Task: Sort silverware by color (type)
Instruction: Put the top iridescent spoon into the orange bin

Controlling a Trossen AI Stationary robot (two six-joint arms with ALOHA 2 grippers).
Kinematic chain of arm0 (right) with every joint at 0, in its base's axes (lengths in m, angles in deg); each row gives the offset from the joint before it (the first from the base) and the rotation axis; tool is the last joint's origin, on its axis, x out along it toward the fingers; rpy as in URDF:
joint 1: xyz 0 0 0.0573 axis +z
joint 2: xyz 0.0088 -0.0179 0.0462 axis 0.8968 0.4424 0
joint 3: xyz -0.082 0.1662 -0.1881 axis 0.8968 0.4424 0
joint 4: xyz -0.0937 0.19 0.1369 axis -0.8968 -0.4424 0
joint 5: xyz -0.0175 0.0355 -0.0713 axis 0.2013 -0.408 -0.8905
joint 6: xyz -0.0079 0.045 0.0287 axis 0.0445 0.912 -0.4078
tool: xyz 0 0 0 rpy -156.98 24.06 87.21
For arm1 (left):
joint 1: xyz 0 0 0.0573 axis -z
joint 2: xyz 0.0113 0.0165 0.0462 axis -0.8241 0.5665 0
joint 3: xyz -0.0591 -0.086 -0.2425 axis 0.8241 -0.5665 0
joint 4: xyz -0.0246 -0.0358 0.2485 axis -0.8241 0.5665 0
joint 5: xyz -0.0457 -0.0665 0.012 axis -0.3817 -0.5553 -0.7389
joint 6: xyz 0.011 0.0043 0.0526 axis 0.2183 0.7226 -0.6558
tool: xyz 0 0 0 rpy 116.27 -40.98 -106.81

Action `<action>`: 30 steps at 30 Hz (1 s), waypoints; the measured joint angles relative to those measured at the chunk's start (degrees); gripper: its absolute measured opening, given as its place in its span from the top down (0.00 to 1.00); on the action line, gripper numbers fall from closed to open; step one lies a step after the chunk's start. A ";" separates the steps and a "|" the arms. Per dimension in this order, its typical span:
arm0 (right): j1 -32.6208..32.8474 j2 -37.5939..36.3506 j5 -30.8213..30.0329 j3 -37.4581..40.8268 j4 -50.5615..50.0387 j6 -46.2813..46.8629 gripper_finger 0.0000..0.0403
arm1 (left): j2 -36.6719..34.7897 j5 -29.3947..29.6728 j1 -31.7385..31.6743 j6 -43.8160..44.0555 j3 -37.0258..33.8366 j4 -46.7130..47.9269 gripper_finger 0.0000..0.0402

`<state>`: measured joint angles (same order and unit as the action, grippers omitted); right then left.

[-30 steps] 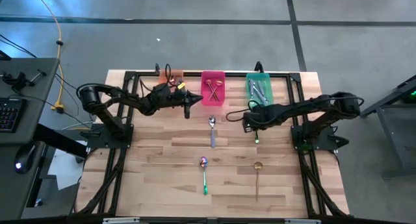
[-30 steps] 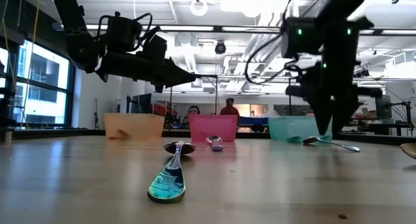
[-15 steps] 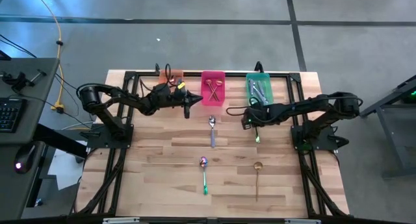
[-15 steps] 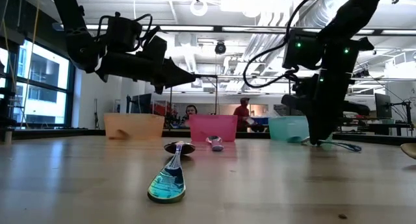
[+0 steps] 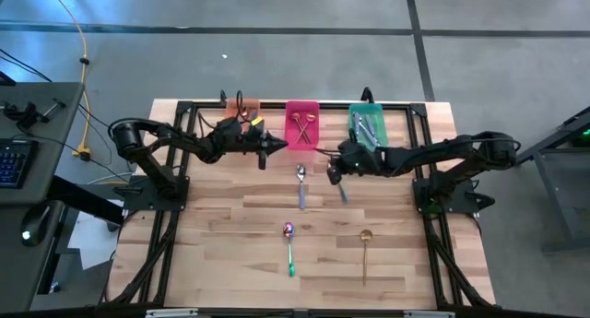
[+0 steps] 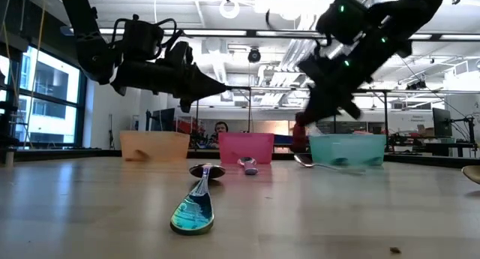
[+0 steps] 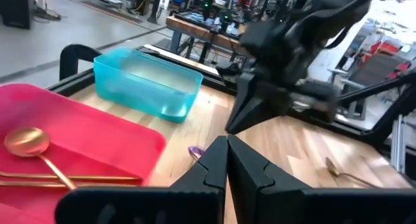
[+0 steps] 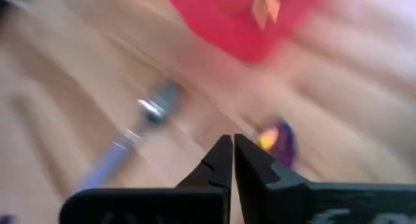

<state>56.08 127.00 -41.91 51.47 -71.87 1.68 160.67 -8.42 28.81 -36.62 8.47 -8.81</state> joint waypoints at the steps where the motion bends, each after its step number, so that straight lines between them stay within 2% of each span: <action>1: 0.00 -0.31 0.96 0.00 2.66 -2.07 1.00 | 0.00 -0.28 -0.15 0.64 0.02 0.01 1.00; 5: -0.57 -0.77 4.29 -0.43 8.12 -7.44 1.00 | 0.00 -2.58 -0.55 2.78 0.02 0.04 1.00; 11: -0.98 -0.21 6.31 -1.07 0.75 -2.38 0.98 | 0.02 -3.68 0.12 3.76 0.04 0.48 0.95; 19: 0.33 5.10 4.68 -1.07 -1.79 4.15 0.78 | 0.02 -3.38 1.57 3.67 0.04 0.67 0.87; 22: 0.33 8.00 4.65 -1.07 -2.33 6.32 0.73 | 0.02 -3.26 1.69 3.67 0.04 0.93 0.86; 30: 0.96 12.84 2.40 -5.45 -11.20 8.56 0.77 | 0.02 -3.04 1.67 3.06 0.04 3.29 0.86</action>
<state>57.04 139.84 -39.51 46.02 -83.07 10.24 160.69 -11.46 30.48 -33.56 8.51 -5.52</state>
